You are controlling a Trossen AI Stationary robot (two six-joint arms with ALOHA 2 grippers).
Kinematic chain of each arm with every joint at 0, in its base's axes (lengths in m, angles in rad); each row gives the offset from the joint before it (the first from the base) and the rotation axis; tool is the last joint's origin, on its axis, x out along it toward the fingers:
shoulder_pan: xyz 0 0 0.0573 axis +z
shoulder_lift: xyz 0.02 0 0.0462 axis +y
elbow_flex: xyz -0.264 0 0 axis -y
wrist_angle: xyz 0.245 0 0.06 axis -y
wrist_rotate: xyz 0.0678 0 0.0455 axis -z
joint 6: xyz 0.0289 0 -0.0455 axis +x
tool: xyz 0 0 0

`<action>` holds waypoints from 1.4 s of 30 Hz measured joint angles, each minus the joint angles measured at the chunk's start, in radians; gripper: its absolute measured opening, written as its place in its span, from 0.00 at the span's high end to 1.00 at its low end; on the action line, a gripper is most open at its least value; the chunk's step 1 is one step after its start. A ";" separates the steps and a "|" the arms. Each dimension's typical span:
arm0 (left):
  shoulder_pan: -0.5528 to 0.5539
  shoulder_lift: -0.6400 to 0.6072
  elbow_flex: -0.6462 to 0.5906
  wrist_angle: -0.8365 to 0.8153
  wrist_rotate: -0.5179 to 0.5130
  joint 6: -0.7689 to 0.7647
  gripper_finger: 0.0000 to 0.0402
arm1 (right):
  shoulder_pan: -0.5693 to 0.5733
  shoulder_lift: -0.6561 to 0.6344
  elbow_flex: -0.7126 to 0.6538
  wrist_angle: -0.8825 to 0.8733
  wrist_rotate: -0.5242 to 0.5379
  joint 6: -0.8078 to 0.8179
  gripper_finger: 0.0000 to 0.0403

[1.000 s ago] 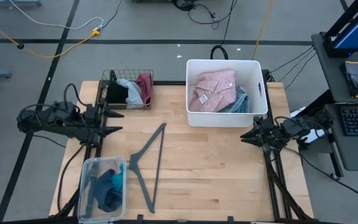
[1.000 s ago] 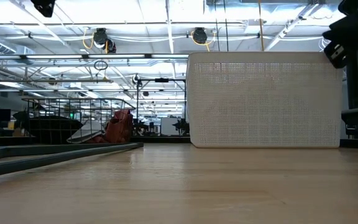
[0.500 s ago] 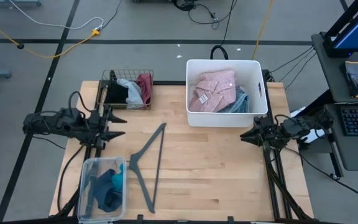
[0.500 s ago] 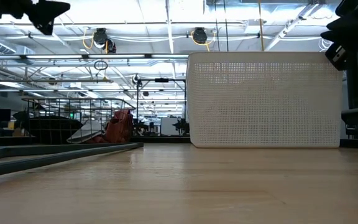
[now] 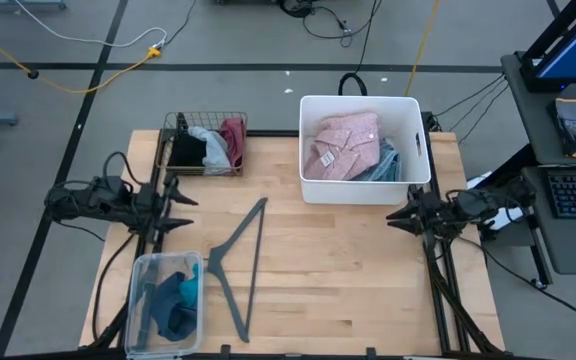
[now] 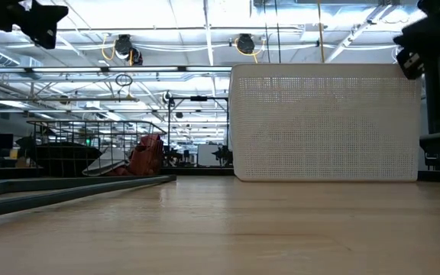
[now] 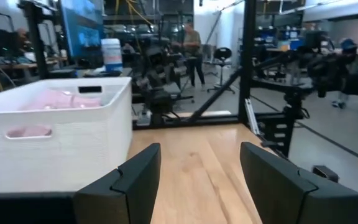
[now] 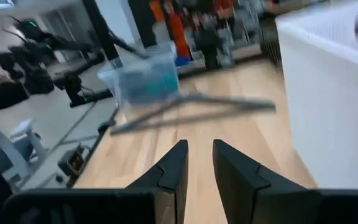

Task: Pick & Place Cloths
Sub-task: Return to Home Position

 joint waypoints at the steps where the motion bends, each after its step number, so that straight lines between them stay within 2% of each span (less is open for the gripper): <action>1: 0.000 0.000 0.000 -0.006 0.008 0.000 0.44 | 0.000 0.000 -0.010 0.039 -0.001 -0.031 0.84; 4: 0.000 -0.001 0.000 -0.004 0.021 0.015 0.44 | 0.000 0.001 -0.078 0.191 -0.017 -0.109 0.84; 8: 0.000 -0.001 0.000 -0.005 0.020 0.021 0.44 | 0.000 0.001 -0.188 0.317 -0.082 -0.084 0.84; 11: 0.000 -0.001 0.000 -0.005 0.018 0.021 0.44 | 0.000 0.001 -0.248 0.369 -0.082 -0.050 0.84; 15: 0.000 -0.001 0.000 -0.005 0.009 0.046 0.44 | 0.000 0.001 -0.284 0.447 -0.080 -0.097 0.84; 19: 0.000 -0.001 0.000 -0.011 0.005 0.058 0.44 | 0.000 0.001 -0.300 0.468 -0.079 -0.143 0.84; 26: 0.000 -0.001 0.000 -0.026 -0.071 0.019 0.44 | 0.000 0.001 -0.349 0.486 -0.056 -0.173 0.84; 33: 0.000 0.000 0.001 -0.070 -0.071 0.045 0.44 | 0.000 0.001 -0.357 0.502 -0.055 -0.261 0.84; 42: 0.000 0.000 0.001 -0.063 -0.070 0.047 0.44 | 0.000 0.001 -0.358 0.502 -0.055 -0.264 0.84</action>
